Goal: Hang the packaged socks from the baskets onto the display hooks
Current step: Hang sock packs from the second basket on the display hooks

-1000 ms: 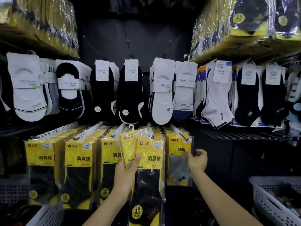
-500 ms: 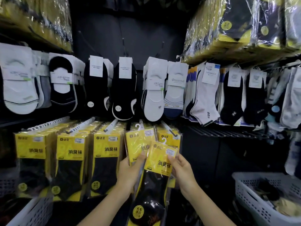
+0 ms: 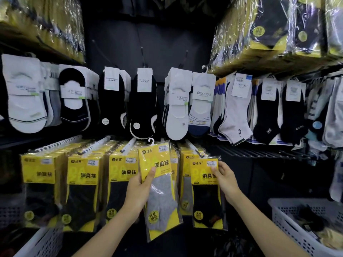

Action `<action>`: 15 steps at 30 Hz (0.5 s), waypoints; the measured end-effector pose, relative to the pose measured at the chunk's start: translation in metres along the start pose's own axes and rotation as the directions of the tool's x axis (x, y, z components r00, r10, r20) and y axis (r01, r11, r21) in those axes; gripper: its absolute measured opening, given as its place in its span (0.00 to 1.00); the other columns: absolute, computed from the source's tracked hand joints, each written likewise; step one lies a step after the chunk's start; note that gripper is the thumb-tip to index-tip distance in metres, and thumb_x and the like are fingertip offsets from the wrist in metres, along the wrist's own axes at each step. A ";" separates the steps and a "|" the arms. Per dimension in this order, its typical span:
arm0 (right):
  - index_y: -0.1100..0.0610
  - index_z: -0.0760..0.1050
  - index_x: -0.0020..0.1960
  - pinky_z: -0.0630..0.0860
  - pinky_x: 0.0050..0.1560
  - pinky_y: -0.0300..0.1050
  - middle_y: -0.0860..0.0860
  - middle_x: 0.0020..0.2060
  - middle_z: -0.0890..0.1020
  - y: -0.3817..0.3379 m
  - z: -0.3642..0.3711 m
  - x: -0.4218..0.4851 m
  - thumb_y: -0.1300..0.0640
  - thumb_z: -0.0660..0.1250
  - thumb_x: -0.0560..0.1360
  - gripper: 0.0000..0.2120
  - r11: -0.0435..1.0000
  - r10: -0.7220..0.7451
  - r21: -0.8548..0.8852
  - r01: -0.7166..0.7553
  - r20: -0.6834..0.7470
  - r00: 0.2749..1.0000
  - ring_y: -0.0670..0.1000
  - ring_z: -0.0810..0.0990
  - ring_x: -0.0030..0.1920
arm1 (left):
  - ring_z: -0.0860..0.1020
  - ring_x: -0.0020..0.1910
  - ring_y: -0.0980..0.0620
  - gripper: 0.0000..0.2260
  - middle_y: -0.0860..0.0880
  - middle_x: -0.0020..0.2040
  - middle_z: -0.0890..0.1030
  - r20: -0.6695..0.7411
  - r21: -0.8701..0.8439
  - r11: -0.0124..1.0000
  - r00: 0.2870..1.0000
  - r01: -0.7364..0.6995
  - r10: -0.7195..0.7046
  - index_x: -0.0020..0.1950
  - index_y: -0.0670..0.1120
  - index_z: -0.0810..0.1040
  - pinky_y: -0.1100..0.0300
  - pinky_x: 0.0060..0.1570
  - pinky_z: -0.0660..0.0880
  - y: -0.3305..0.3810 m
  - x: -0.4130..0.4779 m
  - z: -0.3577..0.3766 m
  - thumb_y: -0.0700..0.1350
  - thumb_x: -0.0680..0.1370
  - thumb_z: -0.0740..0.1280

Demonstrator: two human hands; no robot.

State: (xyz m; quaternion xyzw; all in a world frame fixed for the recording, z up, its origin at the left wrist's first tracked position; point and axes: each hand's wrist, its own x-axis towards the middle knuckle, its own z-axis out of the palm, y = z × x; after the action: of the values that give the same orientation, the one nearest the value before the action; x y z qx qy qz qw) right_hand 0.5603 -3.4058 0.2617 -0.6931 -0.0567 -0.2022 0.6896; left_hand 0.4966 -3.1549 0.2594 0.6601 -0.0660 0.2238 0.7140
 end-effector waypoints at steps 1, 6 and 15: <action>0.53 0.75 0.55 0.78 0.44 0.35 0.47 0.48 0.83 0.000 0.001 0.003 0.61 0.63 0.79 0.07 1.000 -0.004 -0.004 0.005 0.019 1.000 0.42 0.82 0.48 | 0.79 0.37 0.70 0.03 0.66 0.36 0.82 -0.001 0.006 1.000 1.000 0.000 0.000 0.46 0.56 0.78 0.77 0.31 0.71 0.000 0.001 0.000 0.52 0.77 0.65; 0.53 0.75 0.55 0.77 0.35 0.31 0.46 0.46 0.83 0.007 0.008 0.015 0.62 0.62 0.79 0.07 0.998 0.049 0.038 -0.052 0.079 0.996 0.40 0.83 0.42 | 0.80 0.39 0.69 0.05 0.65 0.38 0.83 -0.013 0.032 0.999 1.000 0.020 -0.020 0.46 0.56 0.79 0.73 0.34 0.72 -0.002 0.004 -0.002 0.54 0.76 0.65; 0.62 0.76 0.53 0.75 0.54 0.46 0.59 0.51 0.82 0.039 0.024 0.033 0.59 0.73 0.72 0.13 0.970 0.235 0.017 -0.241 -0.304 0.923 0.54 0.79 0.50 | 0.79 0.43 0.70 0.04 0.64 0.42 0.83 0.055 0.035 0.999 0.998 -0.017 0.015 0.47 0.57 0.79 0.77 0.36 0.72 0.004 0.003 0.007 0.51 0.76 0.65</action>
State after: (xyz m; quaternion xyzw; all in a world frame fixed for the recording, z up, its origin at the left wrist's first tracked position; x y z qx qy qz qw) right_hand 0.6091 -3.3901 0.2376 -0.6627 0.1366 -0.2216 0.7021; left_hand 0.4988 -3.1608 0.2655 0.6779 -0.0866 0.2125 0.6984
